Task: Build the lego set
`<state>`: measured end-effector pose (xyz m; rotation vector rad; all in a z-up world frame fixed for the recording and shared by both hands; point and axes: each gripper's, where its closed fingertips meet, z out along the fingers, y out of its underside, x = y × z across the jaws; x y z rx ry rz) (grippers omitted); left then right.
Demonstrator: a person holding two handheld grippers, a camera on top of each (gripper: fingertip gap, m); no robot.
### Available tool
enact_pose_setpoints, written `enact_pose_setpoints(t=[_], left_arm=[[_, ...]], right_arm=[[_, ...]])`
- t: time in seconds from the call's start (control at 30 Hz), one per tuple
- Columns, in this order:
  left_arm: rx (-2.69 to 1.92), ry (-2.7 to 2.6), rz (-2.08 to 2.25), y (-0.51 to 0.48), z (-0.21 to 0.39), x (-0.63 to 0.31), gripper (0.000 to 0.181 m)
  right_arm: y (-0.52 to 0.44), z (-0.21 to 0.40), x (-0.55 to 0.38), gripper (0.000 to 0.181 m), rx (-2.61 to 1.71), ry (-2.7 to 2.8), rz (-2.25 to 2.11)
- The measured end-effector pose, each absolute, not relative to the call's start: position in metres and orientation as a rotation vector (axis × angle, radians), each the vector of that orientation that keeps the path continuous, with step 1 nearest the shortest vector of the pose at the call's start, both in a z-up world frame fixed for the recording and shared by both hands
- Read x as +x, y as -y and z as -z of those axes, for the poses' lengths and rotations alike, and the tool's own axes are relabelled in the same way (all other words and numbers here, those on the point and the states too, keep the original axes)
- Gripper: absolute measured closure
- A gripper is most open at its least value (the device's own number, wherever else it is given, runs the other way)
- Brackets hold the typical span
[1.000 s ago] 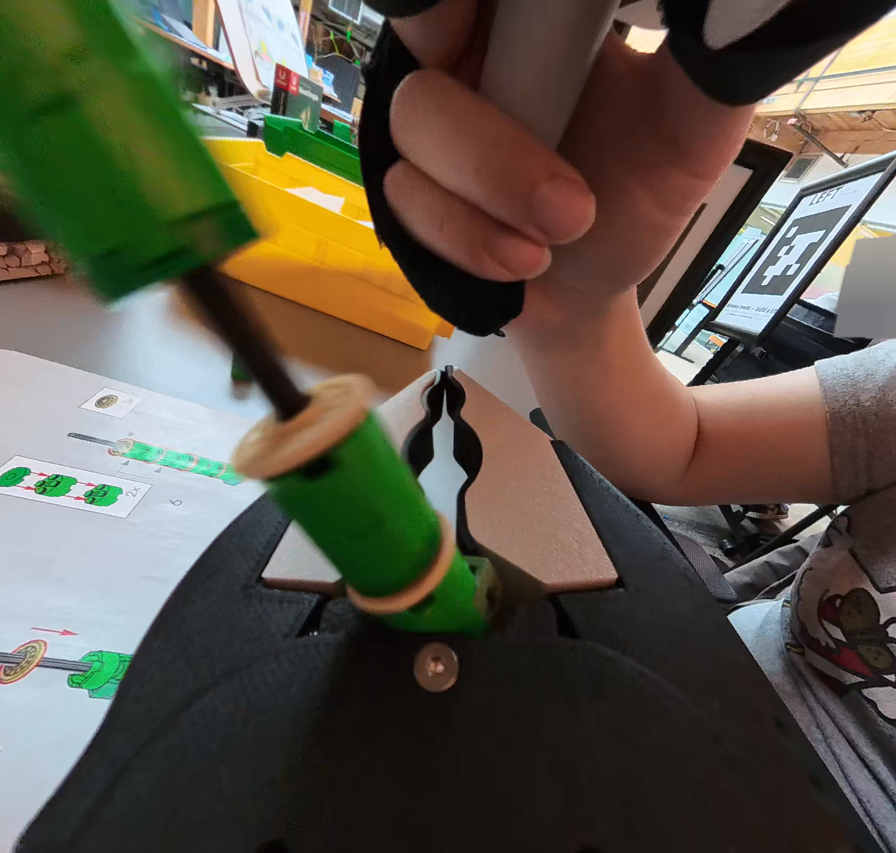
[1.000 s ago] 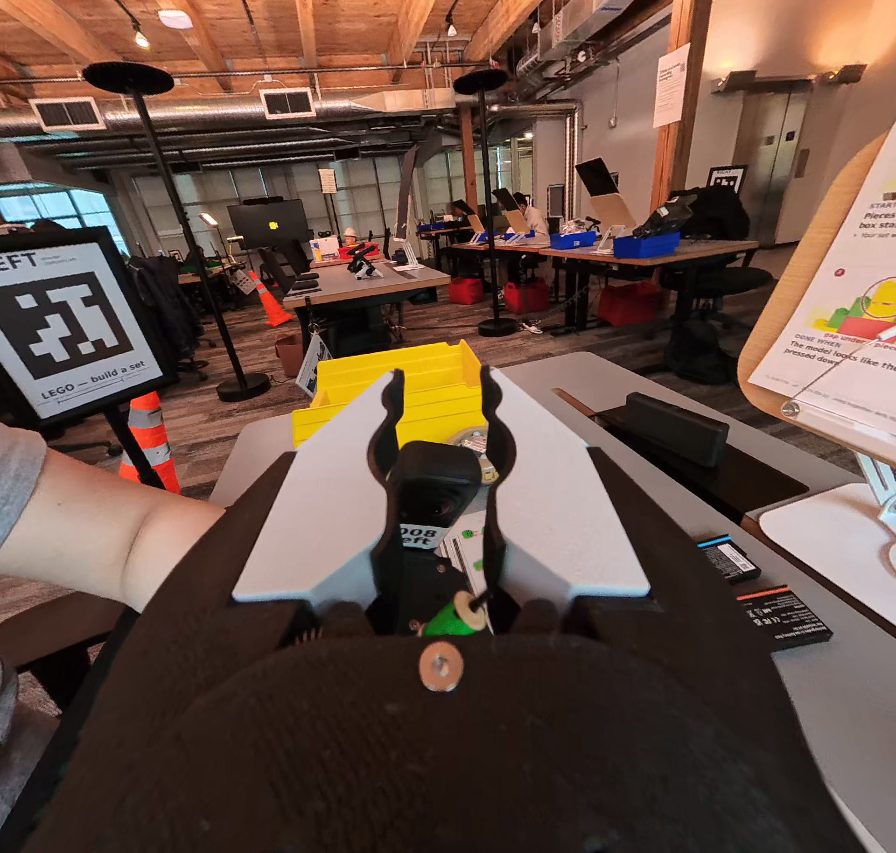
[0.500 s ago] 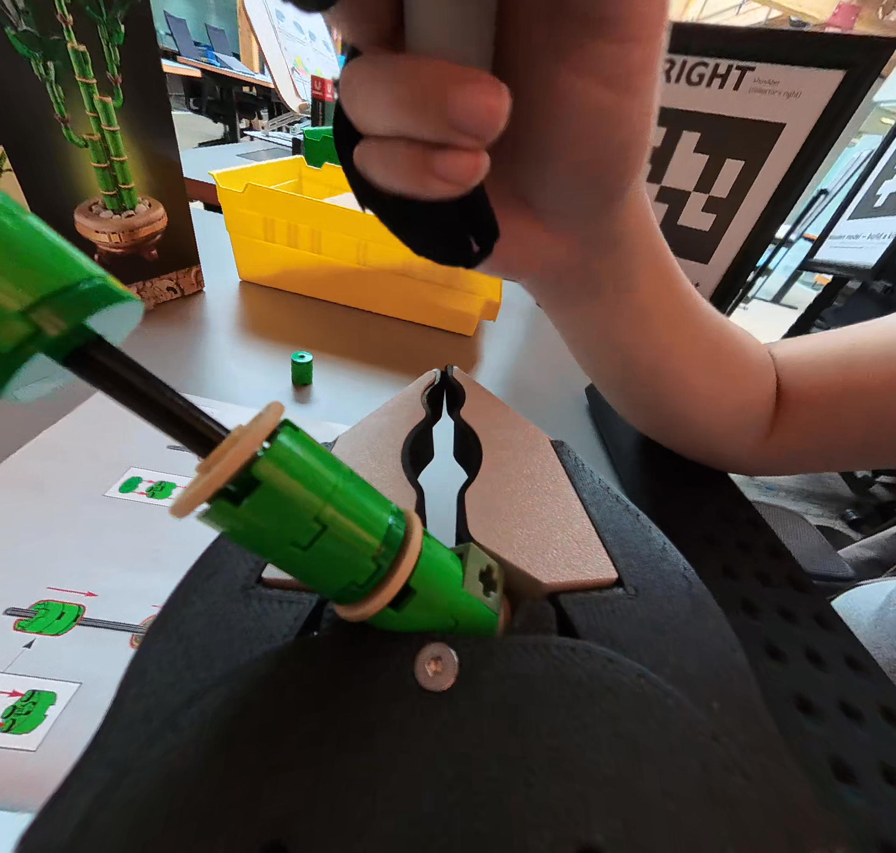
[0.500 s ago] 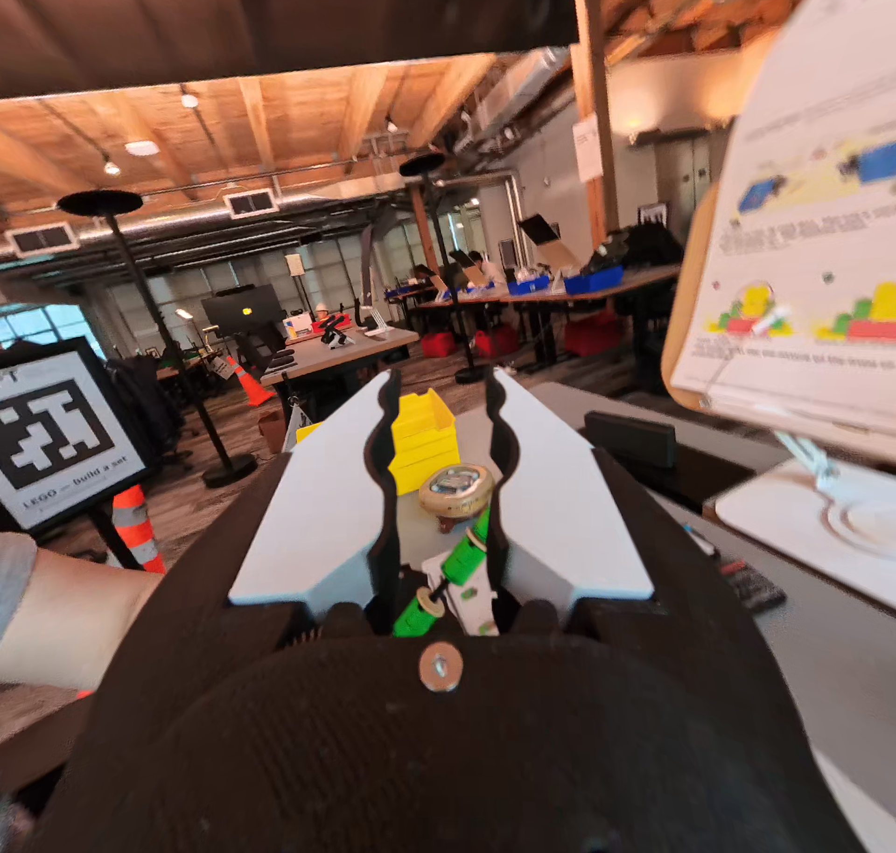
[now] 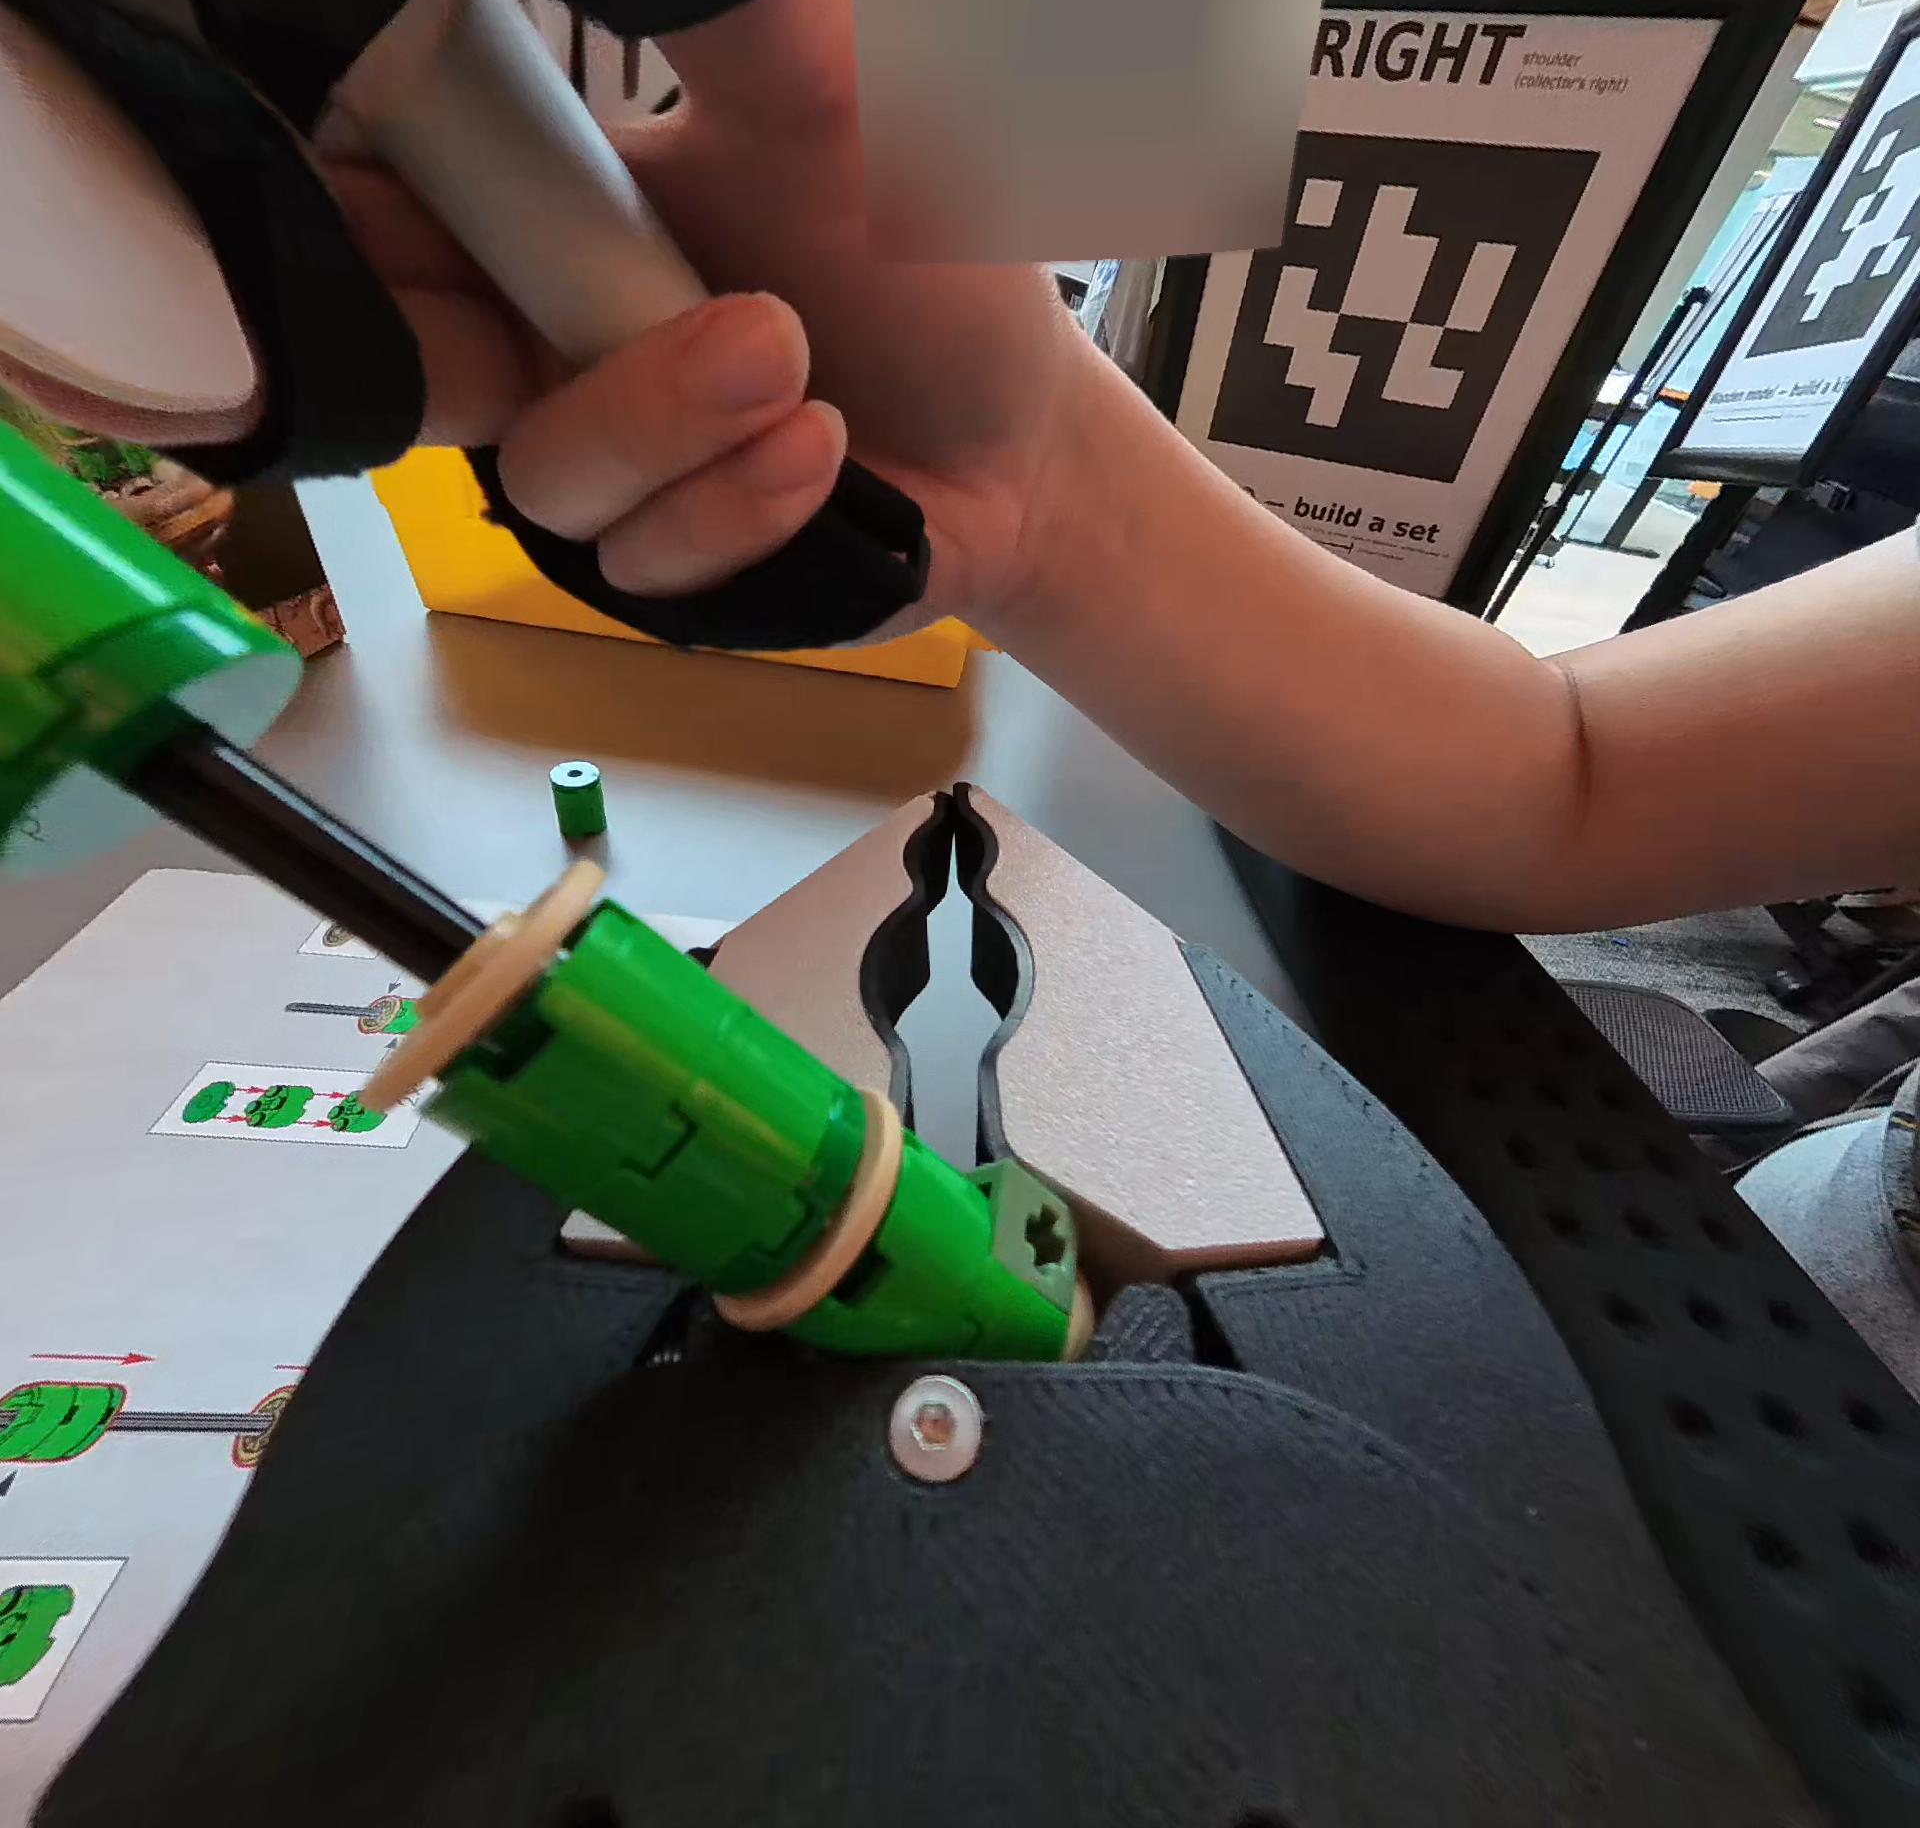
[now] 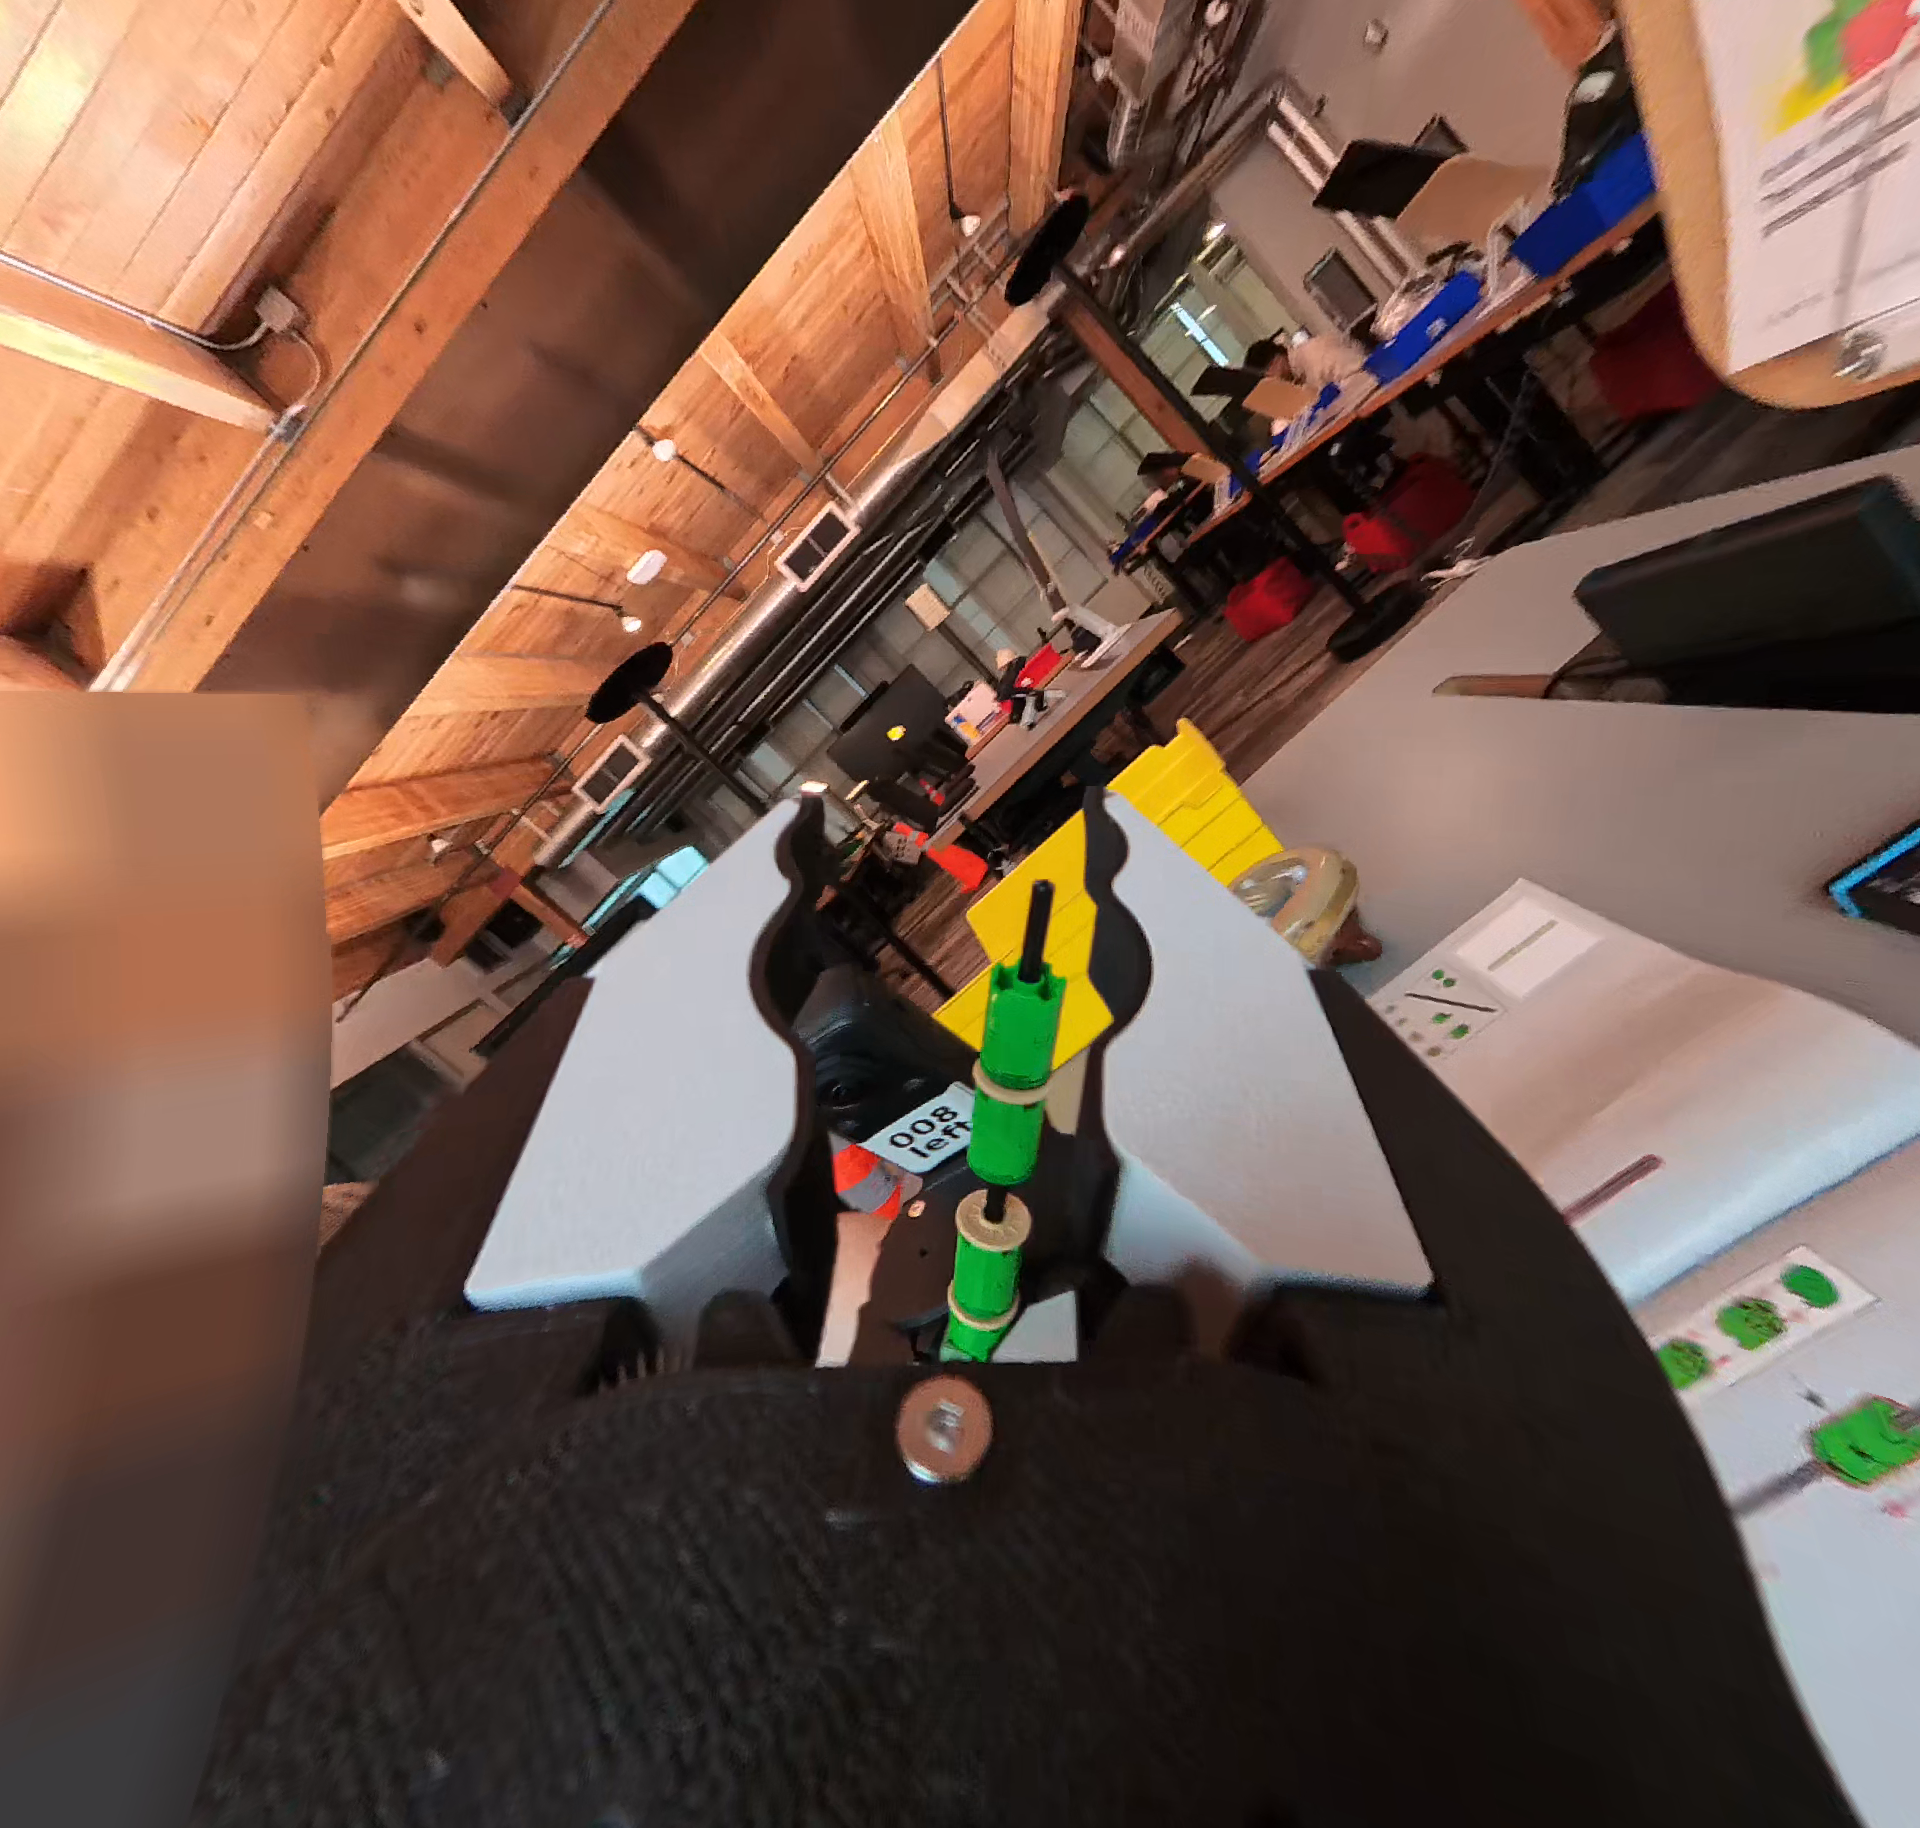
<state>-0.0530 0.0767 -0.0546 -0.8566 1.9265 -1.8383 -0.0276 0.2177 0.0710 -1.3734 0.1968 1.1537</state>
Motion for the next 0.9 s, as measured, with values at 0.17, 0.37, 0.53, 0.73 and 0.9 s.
enact_pose_setpoints(t=[0.17,0.37,0.53,0.73,0.9], left_arm=[[-0.847,-1.951,1.836,-0.073,0.056,-0.055,0.181],[-0.864,-2.003,1.853,-0.068,0.06,-0.058,0.181],[-0.891,-2.016,1.876,-0.068,0.062,-0.058,0.181],[-0.938,-1.994,1.912,-0.07,0.062,-0.056,0.181],[-1.017,-1.937,2.01,-0.076,0.059,-0.053,0.181]], right_arm=[[-0.228,-0.047,-0.027,0.129,-1.472,-0.251,-1.147],[-0.234,-0.031,-0.053,0.149,-1.528,-0.219,-1.324],[-0.23,-0.038,-0.054,0.174,-1.461,-0.227,-1.423],[-0.235,-0.031,-0.045,0.181,-1.426,-0.331,-1.476],[-0.242,-0.021,-0.039,0.181,-1.45,-0.435,-1.466]])
